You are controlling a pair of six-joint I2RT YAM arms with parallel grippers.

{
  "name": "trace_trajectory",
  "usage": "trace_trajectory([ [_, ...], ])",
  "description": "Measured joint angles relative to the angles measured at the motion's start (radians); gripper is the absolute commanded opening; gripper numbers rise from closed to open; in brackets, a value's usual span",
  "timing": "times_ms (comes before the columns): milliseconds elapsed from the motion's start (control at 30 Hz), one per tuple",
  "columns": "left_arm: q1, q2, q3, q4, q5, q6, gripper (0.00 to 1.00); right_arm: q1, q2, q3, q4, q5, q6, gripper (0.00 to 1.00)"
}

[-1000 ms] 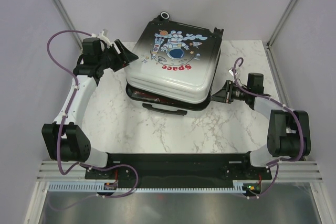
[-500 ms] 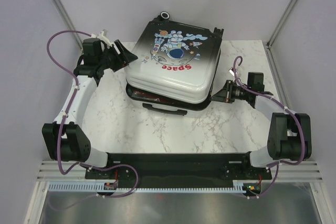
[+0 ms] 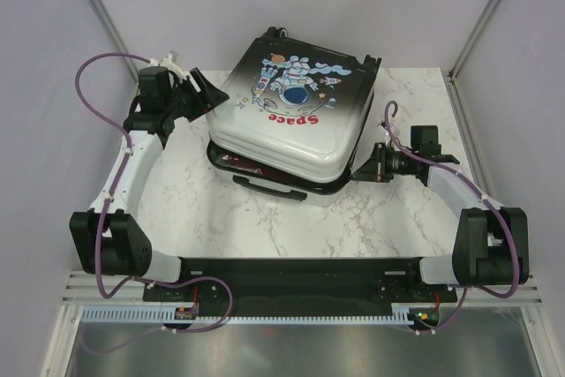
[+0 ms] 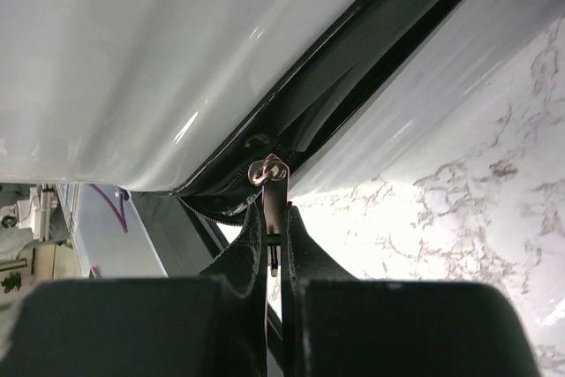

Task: Pack the luggage
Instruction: Zip the luggage at the center of the board.

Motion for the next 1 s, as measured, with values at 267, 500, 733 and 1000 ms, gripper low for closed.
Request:
trace_trajectory([
  [267, 0.007, -0.035, -0.032, 0.011, 0.0, 0.007, 0.76, 0.014, -0.062, -0.026, -0.06, 0.021, -0.011, 0.0],
  [500, 0.161, -0.138, -0.203, 0.128, 0.126, -0.034, 0.82, 0.017, -0.074, -0.032, -0.066, 0.032, -0.014, 0.0],
  [733, 0.298, -0.059, -0.311, 0.307, 0.304, -0.144, 0.81, 0.017, -0.075, -0.032, -0.066, 0.035, -0.014, 0.0],
  [1000, 0.295, 0.085, -0.352, 0.434, 0.397, -0.16, 0.68, 0.017, -0.055, -0.022, -0.082, 0.026, -0.025, 0.0],
])
